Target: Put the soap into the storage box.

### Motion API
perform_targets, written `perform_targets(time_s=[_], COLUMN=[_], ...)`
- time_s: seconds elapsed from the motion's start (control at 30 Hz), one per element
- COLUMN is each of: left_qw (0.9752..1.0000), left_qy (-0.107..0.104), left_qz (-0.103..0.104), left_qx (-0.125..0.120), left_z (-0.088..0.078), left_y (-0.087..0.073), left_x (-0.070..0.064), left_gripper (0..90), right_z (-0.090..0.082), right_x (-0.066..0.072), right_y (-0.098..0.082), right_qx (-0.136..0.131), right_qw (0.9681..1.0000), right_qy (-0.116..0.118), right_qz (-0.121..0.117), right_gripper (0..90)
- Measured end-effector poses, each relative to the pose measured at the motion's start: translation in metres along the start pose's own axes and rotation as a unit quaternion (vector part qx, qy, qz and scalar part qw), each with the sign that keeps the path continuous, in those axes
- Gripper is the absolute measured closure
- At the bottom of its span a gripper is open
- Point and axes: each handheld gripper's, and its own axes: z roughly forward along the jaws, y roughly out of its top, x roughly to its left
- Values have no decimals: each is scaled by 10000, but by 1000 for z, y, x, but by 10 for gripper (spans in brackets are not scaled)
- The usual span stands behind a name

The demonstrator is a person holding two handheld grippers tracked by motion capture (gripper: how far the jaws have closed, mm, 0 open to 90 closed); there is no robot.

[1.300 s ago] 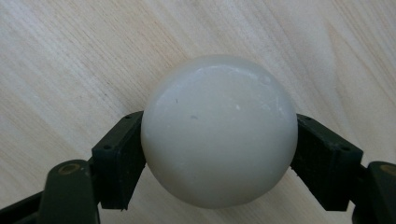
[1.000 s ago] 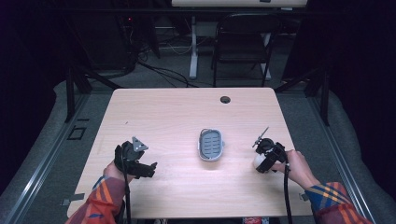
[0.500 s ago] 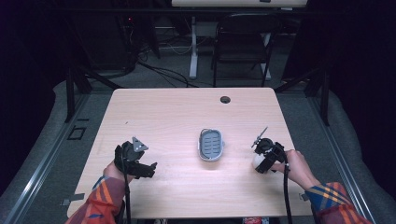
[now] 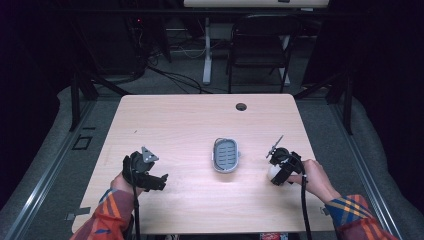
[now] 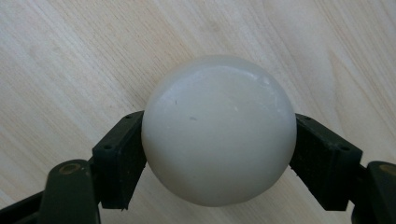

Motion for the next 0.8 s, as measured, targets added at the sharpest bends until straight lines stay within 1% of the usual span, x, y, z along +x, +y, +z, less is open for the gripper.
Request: perform_targets(time_s=[0.07, 0.1, 0.13, 0.17, 0.2, 0.23, 0.27, 0.37, 0.4, 0.53, 0.63, 0.67, 0.7, 0.8], left_qw=[10000, 10000, 10000, 10000, 10000, 10000, 10000, 10000, 10000, 10000, 10000, 10000, 10000, 10000], left_qy=[0, -2, -2, 0, -1, -4, -4, 1, 1, -5, -4, -4, -4, -10], left_qz=[7, 5, 5, 8, 7, 4, 4, 7, 7, 22, 22, 22, 17, 27], left_qx=[5, 2, 2, 7, 3, 3, 3, 6, 6, 36, 34, 34, 34, 45], left_z=[0, 0, 0, 0, 0, 0, 0, 0, 0, 1, 1, 1, 1, 1], left_y=[0, 0, 0, 0, 0, 0, 0, 0, 0, 0, 0, 0, 0, 0], left_x=[0, 0, 0, 0, 0, 0, 0, 0, 0, 0, 0, 0, 0, -1], left_gripper=[56, 56, 56, 56, 56, 56, 57, 57, 57, 57, 57, 57, 57, 58], right_z=[2, 2, 2, 2, 2, 3, 3, 1, 1, -1, -1, -3, -2, -1], right_x=[3, 3, 4, 4, 4, 6, 6, 6, 7, 7, 9, 8, 9, 11], right_y=[3, 5, 5, 7, 7, 8, 8, 12, 13, 17, 21, 23, 23, 27], right_qx=[-10, -16, 11, 8, 20, -72, -72, 23, -59, -54, -103, 11, -74, -92], right_qw=[10000, 10000, 10000, 10000, 9999, 9999, 9999, 9999, 9999, 9999, 9998, 9995, 9997, 9997], right_qy=[4, 63, -12, 11, 13, 81, 81, -32, 28, -30, -5, -123, -8, -37], right_qz=[-22, -44, -78, -71, -111, -29, -29, -136, -100, -159, -174, -275, -215, -239], right_gripper=[239, 239, 240, 239, 240, 239, 239, 239, 239, 240, 240, 240, 240, 240])
